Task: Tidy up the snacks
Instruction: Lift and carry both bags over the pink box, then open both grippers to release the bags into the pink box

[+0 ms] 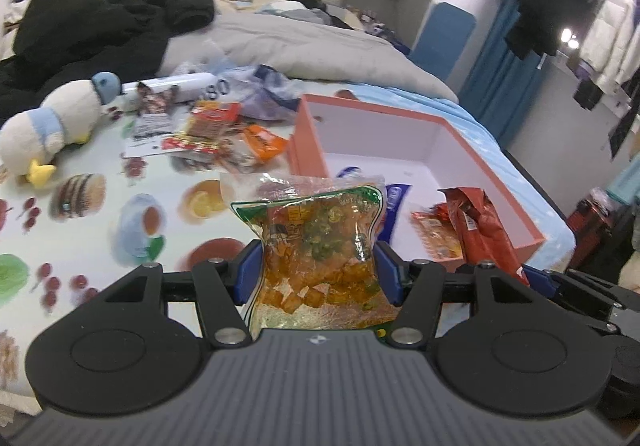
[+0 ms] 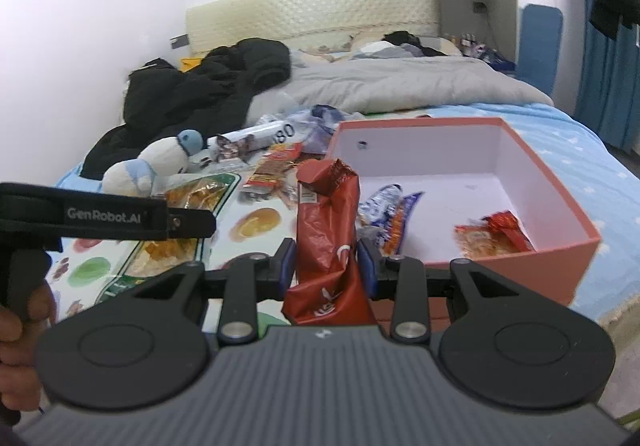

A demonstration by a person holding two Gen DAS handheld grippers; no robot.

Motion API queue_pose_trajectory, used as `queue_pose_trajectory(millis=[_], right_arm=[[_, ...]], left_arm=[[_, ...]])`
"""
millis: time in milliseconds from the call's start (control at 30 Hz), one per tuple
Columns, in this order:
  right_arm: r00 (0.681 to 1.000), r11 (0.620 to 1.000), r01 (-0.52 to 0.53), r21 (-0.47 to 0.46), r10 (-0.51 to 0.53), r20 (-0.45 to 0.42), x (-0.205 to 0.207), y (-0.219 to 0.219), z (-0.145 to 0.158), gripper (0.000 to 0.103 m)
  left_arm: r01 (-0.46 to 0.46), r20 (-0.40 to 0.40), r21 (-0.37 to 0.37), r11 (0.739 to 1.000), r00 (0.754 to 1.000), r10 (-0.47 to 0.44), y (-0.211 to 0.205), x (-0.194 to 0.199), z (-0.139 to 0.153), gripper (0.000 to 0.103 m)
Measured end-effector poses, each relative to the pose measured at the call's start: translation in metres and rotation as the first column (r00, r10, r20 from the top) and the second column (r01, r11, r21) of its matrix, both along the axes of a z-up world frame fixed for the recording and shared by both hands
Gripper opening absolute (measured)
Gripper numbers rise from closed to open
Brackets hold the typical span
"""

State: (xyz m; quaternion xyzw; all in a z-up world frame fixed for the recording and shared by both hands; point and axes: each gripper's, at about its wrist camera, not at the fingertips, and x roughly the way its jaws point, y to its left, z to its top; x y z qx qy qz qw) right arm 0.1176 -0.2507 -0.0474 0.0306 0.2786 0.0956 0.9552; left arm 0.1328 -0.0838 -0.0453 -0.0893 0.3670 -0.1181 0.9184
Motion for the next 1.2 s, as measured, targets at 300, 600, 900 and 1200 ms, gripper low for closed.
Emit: queue_pose_trajectory(millis=[300, 600, 900, 1200], right_arm=[[0.998, 0.998, 0.060, -0.003, -0.060, -0.005, -0.013, -0.034, 0.002, 0.037], [0.996, 0.996, 0.087, -0.006, -0.087, -0.018, -0.007, -0.060, -0.001, 0.037], [0.990, 0.990, 0.142, 0.017, -0.142, 0.012, 0.007, -0.094, 0.008, 0.037], [0.991, 0.991, 0.131, 0.029, -0.131, 0.002, 0.042, -0.108, 0.001, 0.037]], left_arm=[[0.083, -0.003, -0.034, 0.996, 0.997, -0.083, -0.045, -0.001, -0.002, 0.065], [0.125, 0.015, -0.003, 0.992, 0.992, -0.125, -0.077, 0.007, -0.002, 0.065], [0.148, 0.034, 0.001, 0.989, 0.988, -0.148, -0.100, 0.038, 0.008, 0.065], [0.133, 0.008, 0.028, 0.991, 0.991, -0.133, -0.120, 0.091, 0.001, 0.065]])
